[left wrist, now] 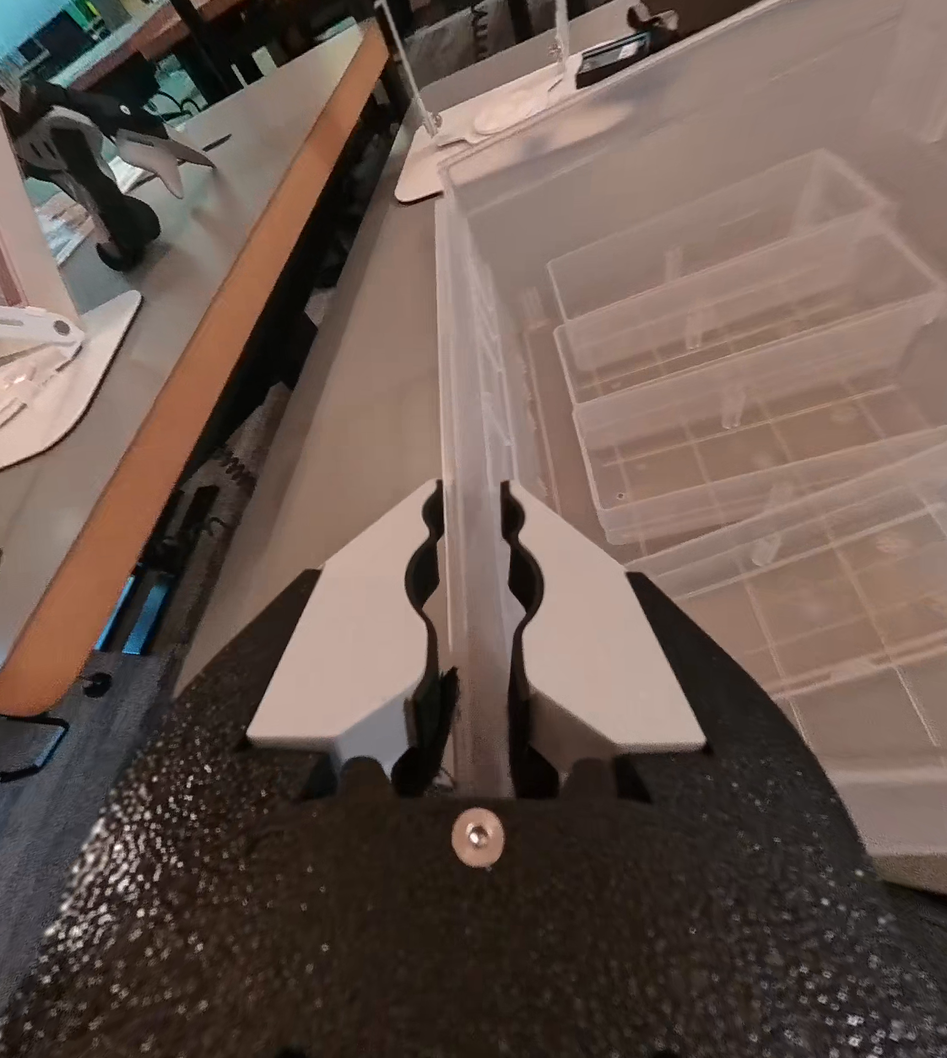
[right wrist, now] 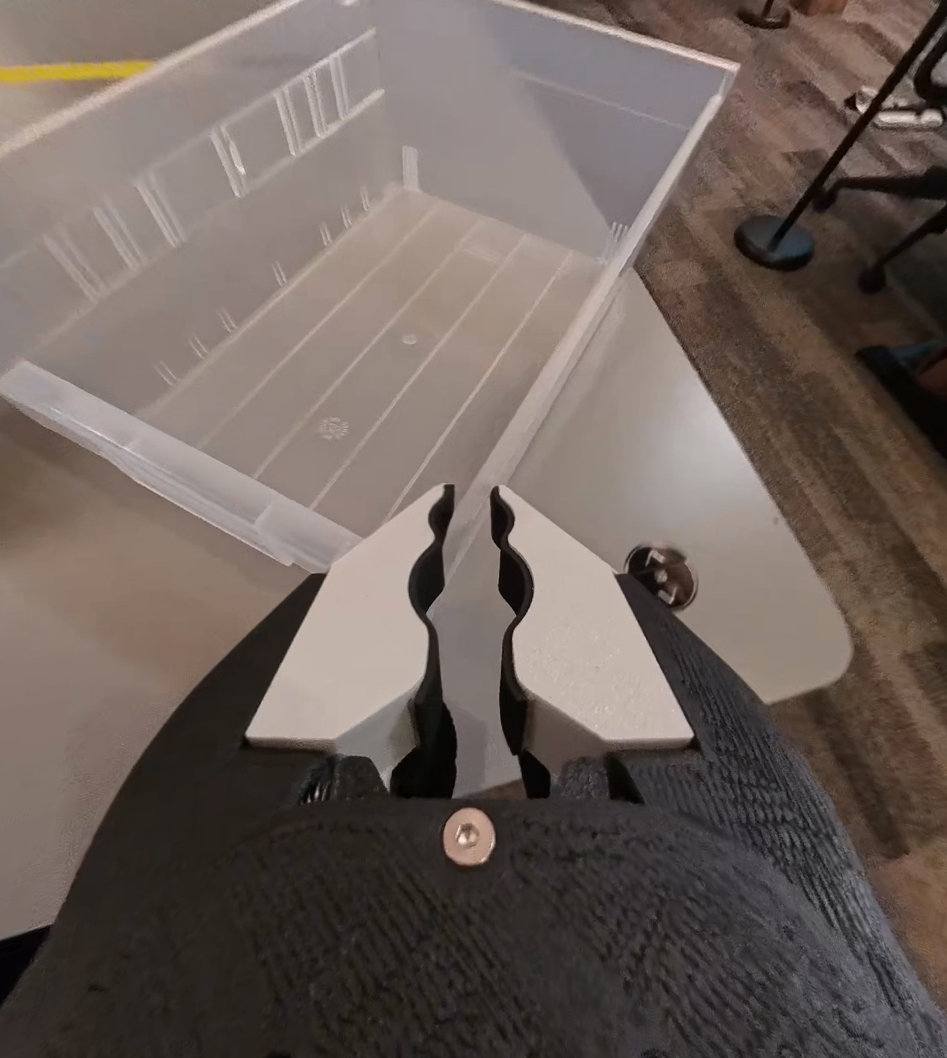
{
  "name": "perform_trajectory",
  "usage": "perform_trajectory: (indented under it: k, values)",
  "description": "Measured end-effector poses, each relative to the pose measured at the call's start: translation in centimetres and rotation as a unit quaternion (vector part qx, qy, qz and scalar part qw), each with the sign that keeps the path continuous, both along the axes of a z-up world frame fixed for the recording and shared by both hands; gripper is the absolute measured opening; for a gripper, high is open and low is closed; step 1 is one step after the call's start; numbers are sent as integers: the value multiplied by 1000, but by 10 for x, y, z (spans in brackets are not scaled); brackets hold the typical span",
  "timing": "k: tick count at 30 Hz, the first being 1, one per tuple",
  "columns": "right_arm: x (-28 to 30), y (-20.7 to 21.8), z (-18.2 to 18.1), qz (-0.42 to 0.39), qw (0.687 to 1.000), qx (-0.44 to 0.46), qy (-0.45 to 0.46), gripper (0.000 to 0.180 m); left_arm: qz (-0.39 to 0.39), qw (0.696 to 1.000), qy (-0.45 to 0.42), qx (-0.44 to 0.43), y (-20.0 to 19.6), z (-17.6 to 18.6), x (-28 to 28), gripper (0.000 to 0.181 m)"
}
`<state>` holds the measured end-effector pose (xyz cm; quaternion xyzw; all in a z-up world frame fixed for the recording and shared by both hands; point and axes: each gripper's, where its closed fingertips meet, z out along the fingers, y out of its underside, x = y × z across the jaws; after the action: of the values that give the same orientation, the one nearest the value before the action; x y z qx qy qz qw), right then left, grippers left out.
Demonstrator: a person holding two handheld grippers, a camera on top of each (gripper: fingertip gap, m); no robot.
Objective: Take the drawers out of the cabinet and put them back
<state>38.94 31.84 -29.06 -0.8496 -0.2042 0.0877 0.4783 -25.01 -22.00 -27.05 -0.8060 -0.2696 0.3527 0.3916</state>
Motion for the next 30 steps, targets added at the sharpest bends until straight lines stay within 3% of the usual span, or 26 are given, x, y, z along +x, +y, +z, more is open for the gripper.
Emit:
perform_trajectory:
  k: [3,9,19,23,27,30]
  values:
    - [-5,20,-1,54,998,8,-36,10,4,1000,13,-10,-2,1,-18,18]
    - [-12,65,-1,118,993,0,-24,6,-12,999,-12,34,5,3,-48,10]
    - [-25,109,2,136,990,6,-22,5,-33,999,12,18,15,3,-95,12]
    - [-21,99,35,94,991,90,-9,42,-3,999,40,9,11,10,-101,20]
    - [-27,58,102,68,966,248,13,46,10,992,114,56,9,50,-81,34]
    - [-75,7,135,122,939,313,70,45,-21,981,141,131,27,78,-58,43]
